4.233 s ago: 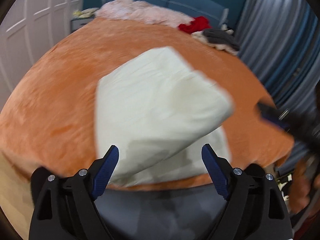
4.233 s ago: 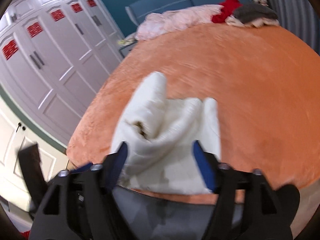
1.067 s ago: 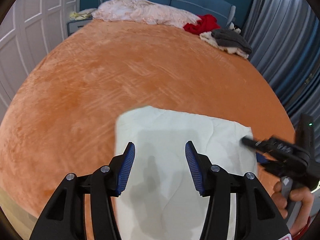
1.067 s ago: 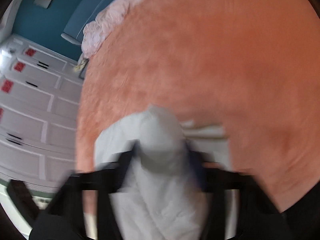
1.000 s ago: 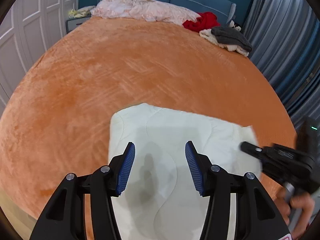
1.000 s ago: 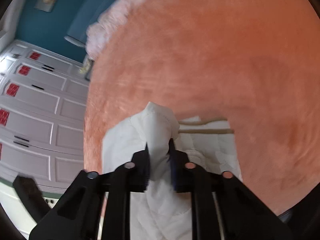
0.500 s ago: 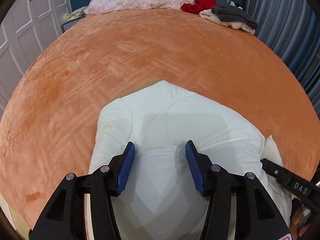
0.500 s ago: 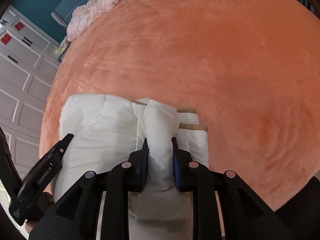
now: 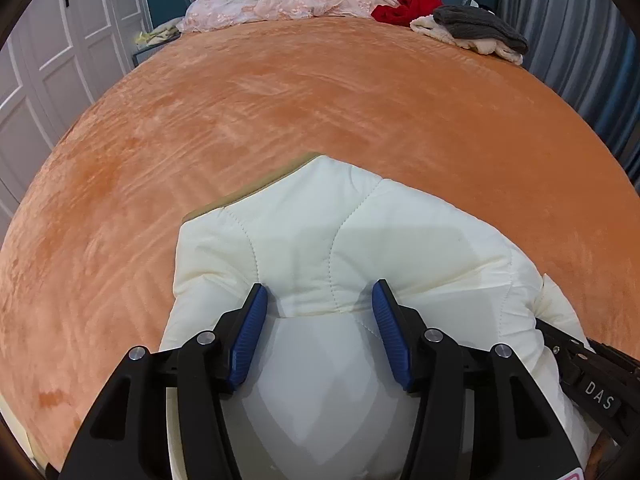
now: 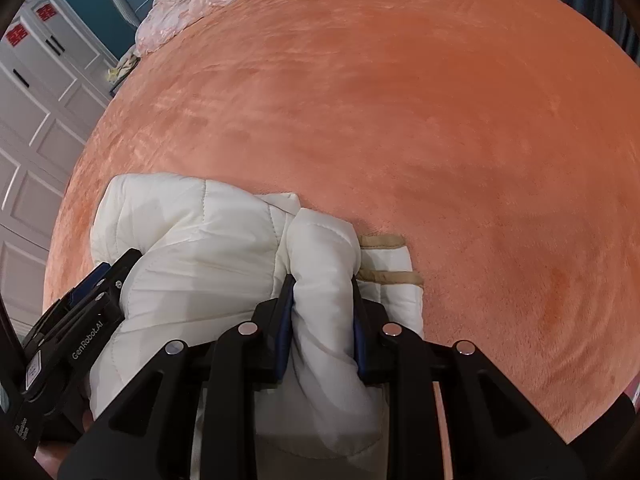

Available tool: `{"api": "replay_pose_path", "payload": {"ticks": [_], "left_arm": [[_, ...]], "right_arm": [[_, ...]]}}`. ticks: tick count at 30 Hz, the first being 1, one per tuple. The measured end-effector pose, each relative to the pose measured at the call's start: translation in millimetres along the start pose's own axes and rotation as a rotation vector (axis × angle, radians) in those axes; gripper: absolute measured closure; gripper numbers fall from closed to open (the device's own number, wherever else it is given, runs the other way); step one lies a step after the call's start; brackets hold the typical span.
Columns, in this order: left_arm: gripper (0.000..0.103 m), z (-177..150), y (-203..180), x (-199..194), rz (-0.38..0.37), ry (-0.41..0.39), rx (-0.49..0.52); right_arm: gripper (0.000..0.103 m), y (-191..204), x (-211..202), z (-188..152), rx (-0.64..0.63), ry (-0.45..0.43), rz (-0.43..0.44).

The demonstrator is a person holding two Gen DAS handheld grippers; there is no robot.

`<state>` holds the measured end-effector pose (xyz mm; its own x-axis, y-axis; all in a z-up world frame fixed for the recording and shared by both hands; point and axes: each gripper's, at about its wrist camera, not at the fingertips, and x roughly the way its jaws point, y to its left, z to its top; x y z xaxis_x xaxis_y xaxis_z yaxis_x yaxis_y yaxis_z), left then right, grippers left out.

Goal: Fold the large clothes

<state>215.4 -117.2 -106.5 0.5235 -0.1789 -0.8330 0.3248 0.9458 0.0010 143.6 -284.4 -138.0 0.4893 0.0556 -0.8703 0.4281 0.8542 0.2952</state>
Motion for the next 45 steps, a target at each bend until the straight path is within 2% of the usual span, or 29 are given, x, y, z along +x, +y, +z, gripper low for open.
{"api": "replay_pose_path", "payload": {"ticks": [15, 19, 21, 23, 24, 25, 27, 28, 31, 33, 35, 39, 43, 45], "left_arm": [[0.05, -3.1, -4.4, 5.5, 0.037, -0.022, 0.013], [0.05, -3.0, 0.7, 0.5, 0.018, -0.032, -0.001], [0.046, -1.8, 7.2, -7.4, -0.01, -0.03, -0.017], [0.032, -1.9, 16.9, -20.9, -0.033, -0.025, -0.046], [0.028, -2.9, 25.3, -31.6, -0.049, -0.028, -0.074], [0.024, -4.3, 30.9, -39.3, -0.06, -0.03, -0.095], [0.02, -9.2, 45.0, -53.1, -0.083, -0.027, -0.135], [0.02, -12.3, 53.6, -56.9, -0.089, -0.009, -0.164], [0.019, -24.3, 80.6, -56.9, -0.175, 0.05, -0.29], [0.019, -33.7, 95.8, -51.6, -0.253, 0.091, -0.399], [0.019, -39.8, 103.4, -48.6, -0.297, 0.106, -0.47], [0.015, -38.7, 100.0, -42.6, -0.306, 0.123, -0.466], [0.005, -37.0, 95.6, -33.7, -0.302, 0.143, -0.467], [0.005, -35.1, 95.3, -28.7, -0.302, 0.155, -0.467]], "right_arm": [[0.081, 2.2, 3.4, -1.4, -0.027, -0.041, -0.016], [0.079, -1.7, -3.6, -0.3, -0.019, -0.053, 0.018], [0.071, -6.4, -18.3, 3.3, -0.011, -0.053, 0.036], [0.049, -15.4, -36.2, 4.0, 0.014, -0.069, 0.044], [0.03, -18.6, -43.9, 3.5, 0.025, -0.081, 0.044], [0.023, -24.2, -54.9, 1.9, 0.035, -0.101, 0.044], [0.023, -30.2, -64.5, 0.0, 0.036, -0.095, 0.064], [0.023, -34.5, -64.5, -1.6, 0.045, -0.065, 0.093], [0.023, -43.4, -53.7, -8.5, 0.113, 0.027, 0.182], [0.023, -47.7, -44.5, -12.9, 0.164, 0.066, 0.232], [0.023, -50.2, -35.2, -17.3, 0.224, 0.098, 0.285], [0.022, -47.1, -30.3, -20.3, 0.244, 0.108, 0.31], [0.022, -44.8, -27.4, -20.6, 0.252, 0.11, 0.324], [0.022, -43.7, -24.5, -21.0, 0.257, 0.111, 0.33]]}}
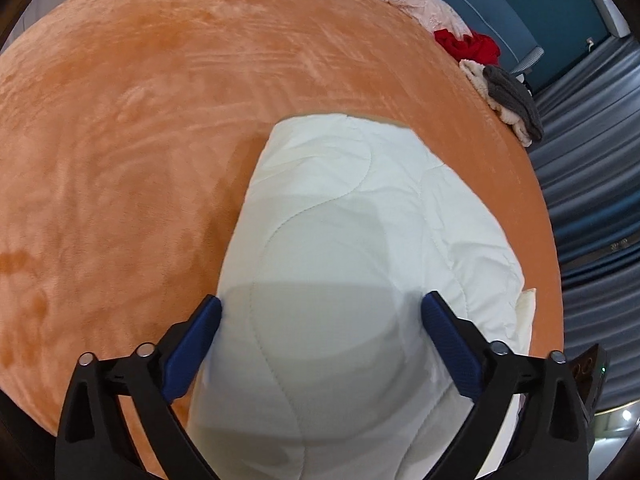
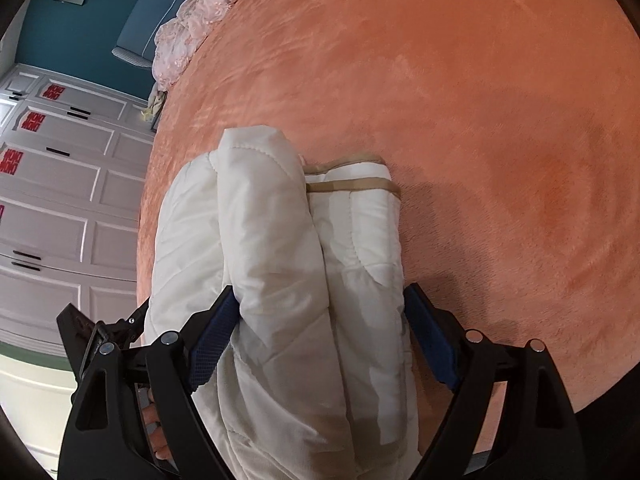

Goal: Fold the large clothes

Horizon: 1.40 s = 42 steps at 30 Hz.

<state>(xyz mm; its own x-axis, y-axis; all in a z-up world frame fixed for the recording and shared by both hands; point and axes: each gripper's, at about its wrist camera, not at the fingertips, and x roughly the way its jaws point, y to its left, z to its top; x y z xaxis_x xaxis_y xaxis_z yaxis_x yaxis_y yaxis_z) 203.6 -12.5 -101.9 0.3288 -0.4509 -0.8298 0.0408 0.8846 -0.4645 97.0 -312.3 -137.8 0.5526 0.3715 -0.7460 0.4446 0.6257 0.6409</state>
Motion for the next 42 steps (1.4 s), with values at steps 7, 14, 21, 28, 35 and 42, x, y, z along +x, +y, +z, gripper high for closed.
{"api": "replay_pose_path", "payload": {"ticks": [7, 14, 21, 28, 35, 42], "left_arm": [[0.005, 1.2, -2.3, 10.1, 0.038, -0.003, 0.022], [0.005, 0.1, -2.2, 18.3, 0.06, -0.025, 0.038], [0.011, -2.0, -5.4, 14.4, 0.05, -0.038, 0.054], [0.053, -17.3, -32.4, -39.0, 0.036, -0.087, 0.164], [0.058, -19.9, -64.8, -120.9, -0.072, -0.168, 0.226], [0.058, 0.7, -101.3, -195.7, -0.132, -0.297, 0.303]], "right_arm": [[0.02, -2.8, 8.9, 2.7, -0.009, 0.005, 0.01], [0.018, -5.1, 15.7, 6.4, -0.026, 0.0, 0.021], [0.062, -1.2, 9.1, 2.5, -0.035, -0.007, 0.077], [0.079, 34.9, -44.1, -10.2, -0.148, -0.098, 0.066], [0.079, 85.3, -124.1, -21.9, -0.268, -0.237, 0.105], [0.079, 130.9, -184.5, -16.9, -0.328, -0.34, 0.191]]}}
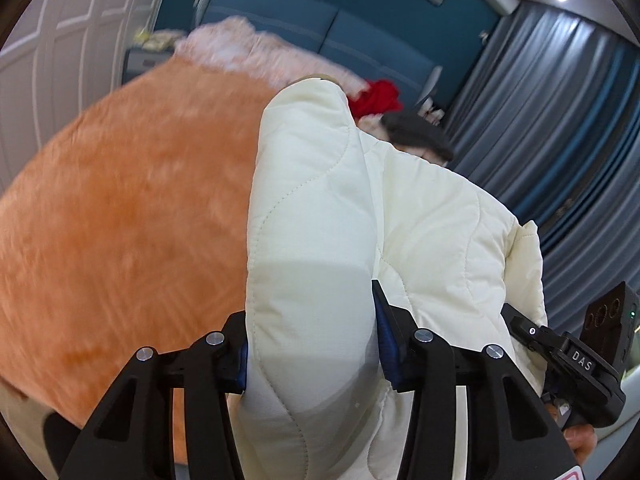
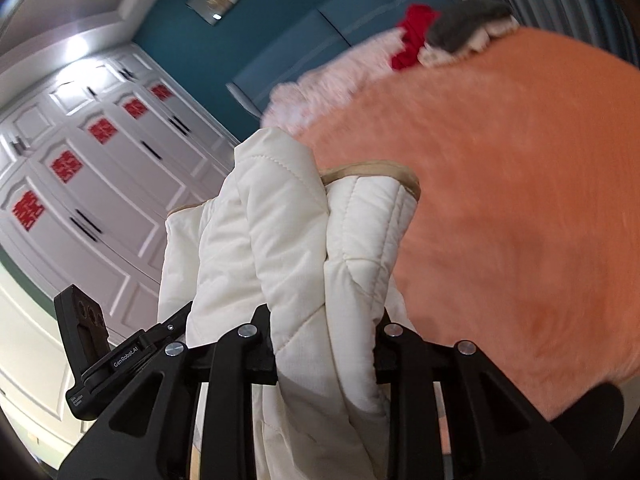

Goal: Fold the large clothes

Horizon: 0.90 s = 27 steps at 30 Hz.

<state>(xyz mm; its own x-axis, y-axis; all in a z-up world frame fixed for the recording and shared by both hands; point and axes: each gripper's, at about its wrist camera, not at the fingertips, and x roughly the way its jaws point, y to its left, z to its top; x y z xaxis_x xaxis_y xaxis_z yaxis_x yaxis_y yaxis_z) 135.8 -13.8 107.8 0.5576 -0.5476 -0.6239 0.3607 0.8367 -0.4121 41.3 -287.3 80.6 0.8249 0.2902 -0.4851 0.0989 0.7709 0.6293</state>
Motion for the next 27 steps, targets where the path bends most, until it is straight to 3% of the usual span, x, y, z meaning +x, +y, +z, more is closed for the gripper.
{"api": "replay_pose_path", "payload": {"ticks": [6, 11, 18, 27], "left_arm": [[0.058, 47.4, 1.2, -38.0, 0.002, -0.121, 0.066], [0.058, 80.4, 22.3, -37.3, 0.021, -0.151, 0.086], [0.058, 109.1, 85.3, 28.4, 0.048, -0.075, 0.031], [0.058, 107.9, 169.3, 140.0, 0.083, 0.066, -0.058]], "right_arm": [[0.079, 42.6, 7.8, 38.3, -0.035, -0.048, 0.099], [0.078, 65.3, 43.6, 59.6, -0.056, -0.038, 0.119], [0.078, 61.0, 139.3, 75.6, -0.043, 0.06, 0.072], [0.077, 22.8, 265.3, 65.7, 0.026, 0.206, -0.001]]}}
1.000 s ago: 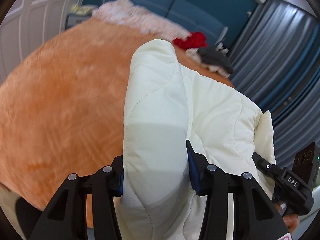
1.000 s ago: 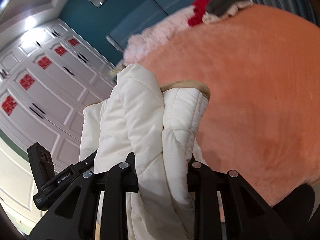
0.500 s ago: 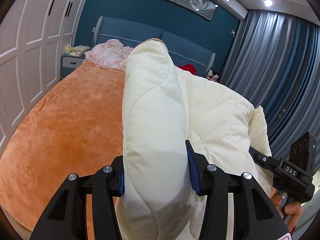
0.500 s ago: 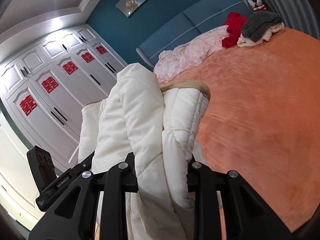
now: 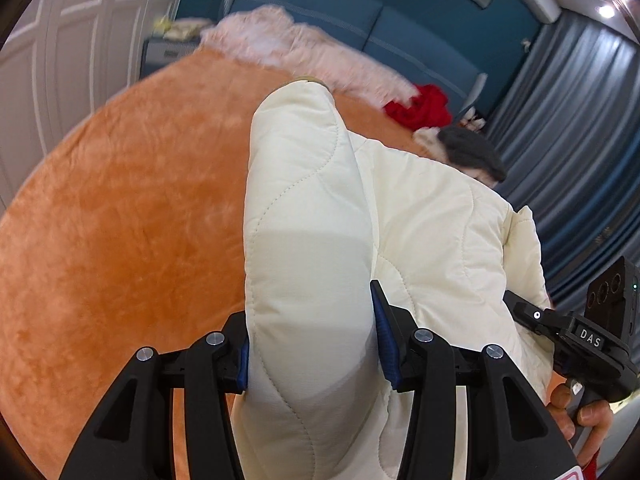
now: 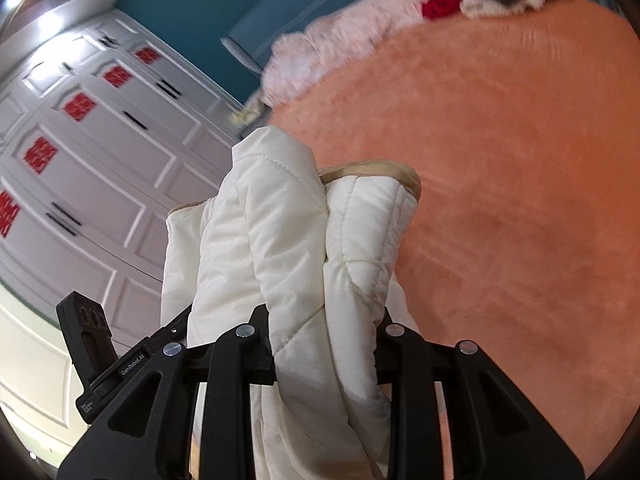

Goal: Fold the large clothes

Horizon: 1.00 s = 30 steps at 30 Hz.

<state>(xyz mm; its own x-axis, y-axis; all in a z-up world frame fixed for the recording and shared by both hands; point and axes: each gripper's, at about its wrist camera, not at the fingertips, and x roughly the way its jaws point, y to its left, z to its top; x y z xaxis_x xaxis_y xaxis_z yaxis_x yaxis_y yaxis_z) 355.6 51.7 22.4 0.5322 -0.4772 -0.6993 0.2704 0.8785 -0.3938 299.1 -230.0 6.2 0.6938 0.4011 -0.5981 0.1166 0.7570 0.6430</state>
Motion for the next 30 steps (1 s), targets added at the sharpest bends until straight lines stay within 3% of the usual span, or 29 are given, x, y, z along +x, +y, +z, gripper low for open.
{"api": "replay_pose_path", "payload": {"ticks": [6, 9, 11, 15, 19, 21, 24, 25, 28, 30], "left_arm": [[0.058, -2.9, 39.2, 64.6, 0.074, 0.062, -0.042], [0.053, -7.5, 61.5, 92.8, 0.117, 0.093, -0.084], [0.043, -9.6, 72.0, 99.3, 0.127, 0.086, -0.115], [0.039, -9.0, 86.7, 89.7, 0.125, 0.074, -0.187], [0.04, -2.3, 75.8, 38.1, 0.222, -0.015, -0.129], [0.04, 1.6, 63.1, 9.8, 0.255, -0.065, -0.082], [0.04, -2.0, 29.7, -23.4, 0.268, -0.138, -0.003], [0.04, -5.5, 17.2, -27.4, 0.264, -0.144, 0.026], [0.04, -17.9, -13.4, -14.4, 0.264, -0.114, 0.098], [0.04, -25.2, -24.9, 5.9, 0.283, -0.085, 0.129]], "right_arm": [[0.071, -18.3, 69.8, 1.9, 0.001, 0.075, -0.073], [0.058, -27.7, 98.8, 0.9, 0.017, 0.095, -0.114], [0.044, -34.0, 109.5, 2.1, 0.029, 0.092, -0.137], [0.037, -34.2, 88.6, 8.9, 0.004, 0.048, -0.156], [0.033, -26.6, 30.2, 13.9, -0.046, -0.067, -0.156], [0.04, -9.2, 0.2, 9.4, -0.124, -0.118, -0.134], [0.053, 25.2, -12.7, -3.7, -0.266, -0.135, -0.138], [0.063, 41.5, -9.7, -11.5, -0.336, -0.13, -0.142], [0.071, 73.3, 17.3, -33.6, -0.489, -0.09, -0.194], [0.072, 80.5, 42.5, -43.4, -0.519, -0.061, -0.217]]}}
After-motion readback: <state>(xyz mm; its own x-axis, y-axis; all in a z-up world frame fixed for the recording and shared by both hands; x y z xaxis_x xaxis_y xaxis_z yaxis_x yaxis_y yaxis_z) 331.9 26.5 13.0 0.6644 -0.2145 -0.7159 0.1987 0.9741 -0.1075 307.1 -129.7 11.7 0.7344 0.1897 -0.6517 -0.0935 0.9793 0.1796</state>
